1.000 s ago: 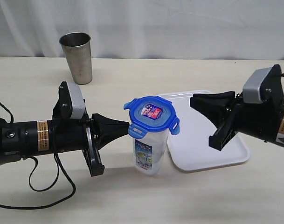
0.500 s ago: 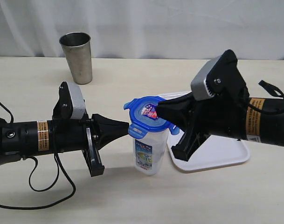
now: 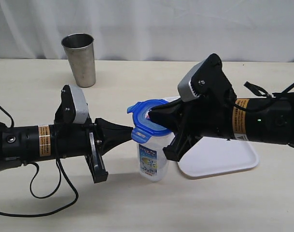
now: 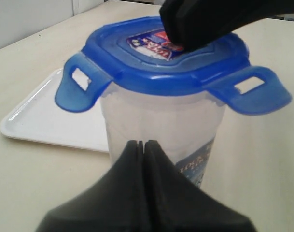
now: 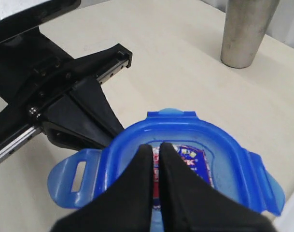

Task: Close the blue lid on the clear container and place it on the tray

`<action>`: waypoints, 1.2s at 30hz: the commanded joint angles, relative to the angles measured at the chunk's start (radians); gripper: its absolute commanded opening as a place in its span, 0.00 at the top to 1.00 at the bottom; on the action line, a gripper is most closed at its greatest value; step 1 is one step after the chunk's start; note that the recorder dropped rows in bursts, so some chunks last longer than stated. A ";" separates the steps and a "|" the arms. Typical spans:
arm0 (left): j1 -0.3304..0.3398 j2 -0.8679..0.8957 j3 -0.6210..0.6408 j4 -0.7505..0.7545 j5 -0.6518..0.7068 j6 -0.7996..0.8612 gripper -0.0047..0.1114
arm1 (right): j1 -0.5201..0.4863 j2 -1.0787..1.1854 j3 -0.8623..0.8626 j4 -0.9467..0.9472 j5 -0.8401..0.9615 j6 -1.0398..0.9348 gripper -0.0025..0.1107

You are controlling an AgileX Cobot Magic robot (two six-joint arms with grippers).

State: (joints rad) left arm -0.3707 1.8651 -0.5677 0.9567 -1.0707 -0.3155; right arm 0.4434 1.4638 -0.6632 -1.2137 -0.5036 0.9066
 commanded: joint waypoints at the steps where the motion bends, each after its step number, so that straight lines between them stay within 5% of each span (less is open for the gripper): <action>1: -0.003 0.002 -0.005 -0.008 0.002 -0.006 0.96 | 0.002 0.012 0.001 -0.064 0.044 0.040 0.94; 13: -0.003 0.002 -0.005 0.028 0.070 -0.003 0.91 | 0.002 0.012 0.001 -0.147 0.083 0.118 0.94; 22: -0.003 0.002 -0.005 0.023 0.099 0.035 0.19 | 0.002 0.012 0.001 -0.162 0.083 0.128 0.94; 36: -0.003 0.101 -0.010 -0.038 -0.050 0.147 0.17 | 0.002 0.012 0.001 -0.162 0.083 0.131 0.94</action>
State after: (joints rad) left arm -0.3707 1.9627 -0.5677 0.9366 -1.0979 -0.1905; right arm 0.4434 1.4638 -0.6779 -1.3180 -0.4855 1.0339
